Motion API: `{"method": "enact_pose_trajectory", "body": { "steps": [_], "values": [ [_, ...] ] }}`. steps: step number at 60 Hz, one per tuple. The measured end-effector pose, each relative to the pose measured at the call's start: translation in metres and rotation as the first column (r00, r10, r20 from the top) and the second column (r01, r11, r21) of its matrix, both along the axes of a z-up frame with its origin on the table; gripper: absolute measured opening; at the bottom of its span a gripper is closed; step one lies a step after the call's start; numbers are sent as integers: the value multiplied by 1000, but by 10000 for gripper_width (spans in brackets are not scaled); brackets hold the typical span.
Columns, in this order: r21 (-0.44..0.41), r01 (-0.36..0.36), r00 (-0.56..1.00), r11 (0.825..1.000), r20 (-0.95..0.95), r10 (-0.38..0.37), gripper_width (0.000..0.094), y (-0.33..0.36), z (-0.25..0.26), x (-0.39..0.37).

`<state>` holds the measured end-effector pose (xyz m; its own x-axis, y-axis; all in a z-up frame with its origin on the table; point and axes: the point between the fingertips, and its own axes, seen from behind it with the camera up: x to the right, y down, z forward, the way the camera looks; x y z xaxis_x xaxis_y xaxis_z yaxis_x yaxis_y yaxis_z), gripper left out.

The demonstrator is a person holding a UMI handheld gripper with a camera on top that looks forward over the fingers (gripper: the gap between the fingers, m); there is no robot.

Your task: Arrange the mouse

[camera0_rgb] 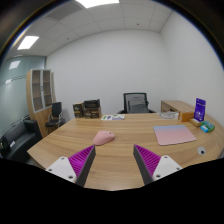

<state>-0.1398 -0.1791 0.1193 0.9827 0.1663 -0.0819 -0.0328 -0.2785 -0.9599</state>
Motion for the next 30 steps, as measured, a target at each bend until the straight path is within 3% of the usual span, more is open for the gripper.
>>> {"method": "enact_pose_trajectory", "body": {
  "steps": [20, 30],
  "values": [
    [-31, -67, 998, 997, -24, 66, 800, 81, -26, -84],
    [-92, -40, 999, 995, 18, 42, 792, 138, -55, -112]
  ]
}}
